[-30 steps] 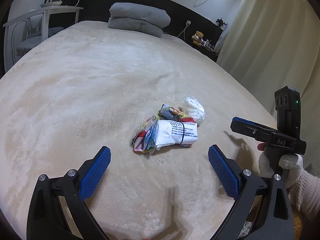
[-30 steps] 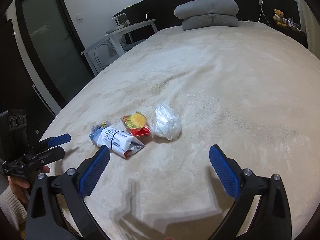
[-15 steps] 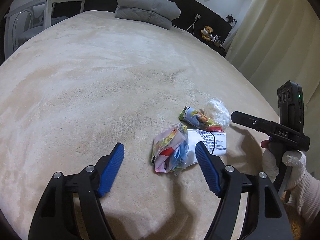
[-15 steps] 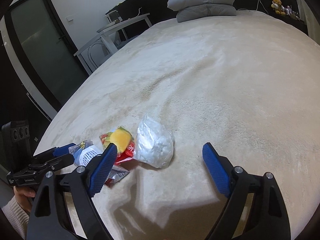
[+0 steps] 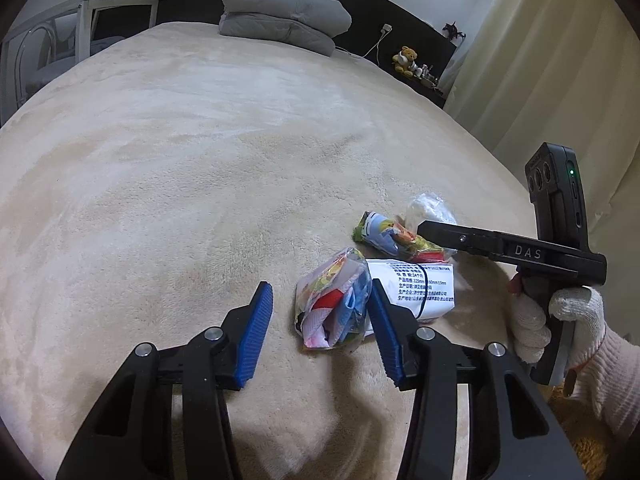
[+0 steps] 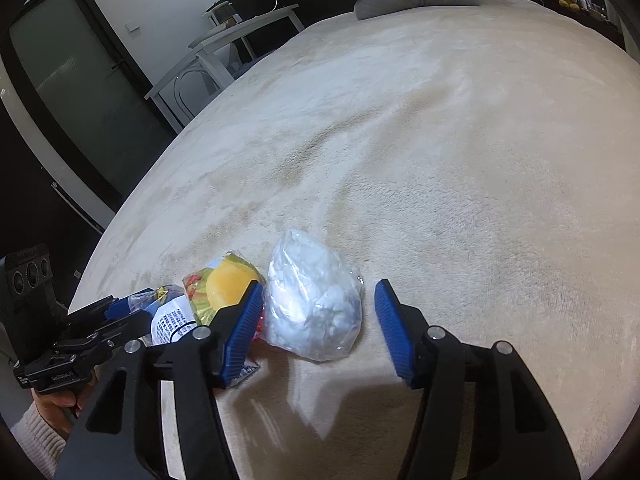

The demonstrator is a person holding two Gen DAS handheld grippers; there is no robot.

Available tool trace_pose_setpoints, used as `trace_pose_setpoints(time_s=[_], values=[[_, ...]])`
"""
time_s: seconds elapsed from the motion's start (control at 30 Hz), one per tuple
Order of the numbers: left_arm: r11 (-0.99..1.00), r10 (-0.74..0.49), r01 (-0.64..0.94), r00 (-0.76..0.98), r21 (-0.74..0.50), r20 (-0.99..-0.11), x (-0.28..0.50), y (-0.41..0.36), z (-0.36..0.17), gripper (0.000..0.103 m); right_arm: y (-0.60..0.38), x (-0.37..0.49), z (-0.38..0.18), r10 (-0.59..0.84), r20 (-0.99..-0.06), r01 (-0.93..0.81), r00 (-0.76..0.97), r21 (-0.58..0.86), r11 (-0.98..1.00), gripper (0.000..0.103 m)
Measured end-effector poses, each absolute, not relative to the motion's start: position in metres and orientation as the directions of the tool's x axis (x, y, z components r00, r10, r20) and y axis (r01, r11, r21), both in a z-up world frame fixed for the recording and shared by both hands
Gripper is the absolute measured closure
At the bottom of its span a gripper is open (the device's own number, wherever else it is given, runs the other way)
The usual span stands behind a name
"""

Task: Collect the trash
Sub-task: 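Grasp the colourful snack wrapper with the left tool while the right tool grasps the white plastic bag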

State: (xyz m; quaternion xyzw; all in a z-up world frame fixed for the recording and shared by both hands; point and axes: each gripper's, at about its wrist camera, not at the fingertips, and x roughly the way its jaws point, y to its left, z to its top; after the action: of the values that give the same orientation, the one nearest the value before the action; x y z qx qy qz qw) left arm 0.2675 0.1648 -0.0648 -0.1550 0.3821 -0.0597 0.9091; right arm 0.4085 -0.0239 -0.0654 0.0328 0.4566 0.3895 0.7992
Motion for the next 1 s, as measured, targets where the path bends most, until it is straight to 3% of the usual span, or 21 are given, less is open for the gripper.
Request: trace_pose_setpoints(time_s=[0.3,0.5,0.6,0.63,0.7,1.0], values=[[0.965,-0.193,0.008,0.701,-0.263,-0.687,0.268,0.157,-0.064,0.055,-0.026,0.404,-0.064,0.652,-0.698,-0.585,0.298,0.406,0.702,0.054],[0.992,-0.106,0.031,0.707,-0.119,-0.699,0.268,0.142,-0.064,0.054,-0.026,0.403,-0.062,0.656,-0.695,-0.588,0.293,0.410,0.697,0.054],[0.994,-0.092,0.028,0.709,-0.102,-0.699,0.270,0.141,-0.064,0.055,-0.026,0.402,-0.060,0.662,-0.688,-0.590,0.296,0.414,0.694,0.054],[0.993,-0.098,0.028,0.711,-0.111,-0.697,0.270,0.142,-0.064,0.056,-0.027,0.401,-0.059,0.664,-0.686,-0.591,0.299,0.413,0.693,0.054],[0.992,-0.111,0.043,0.710,-0.115,-0.695,0.270,0.141,-0.064,0.074,-0.027,0.400,-0.058,0.664,-0.683,-0.592,0.303,0.411,0.693,0.054],[0.993,-0.117,0.066,0.722,-0.101,-0.682,0.264,0.136,-0.058,0.076,-0.039,0.392,-0.052,0.663,-0.674,-0.589,0.326,0.404,0.700,0.055]])
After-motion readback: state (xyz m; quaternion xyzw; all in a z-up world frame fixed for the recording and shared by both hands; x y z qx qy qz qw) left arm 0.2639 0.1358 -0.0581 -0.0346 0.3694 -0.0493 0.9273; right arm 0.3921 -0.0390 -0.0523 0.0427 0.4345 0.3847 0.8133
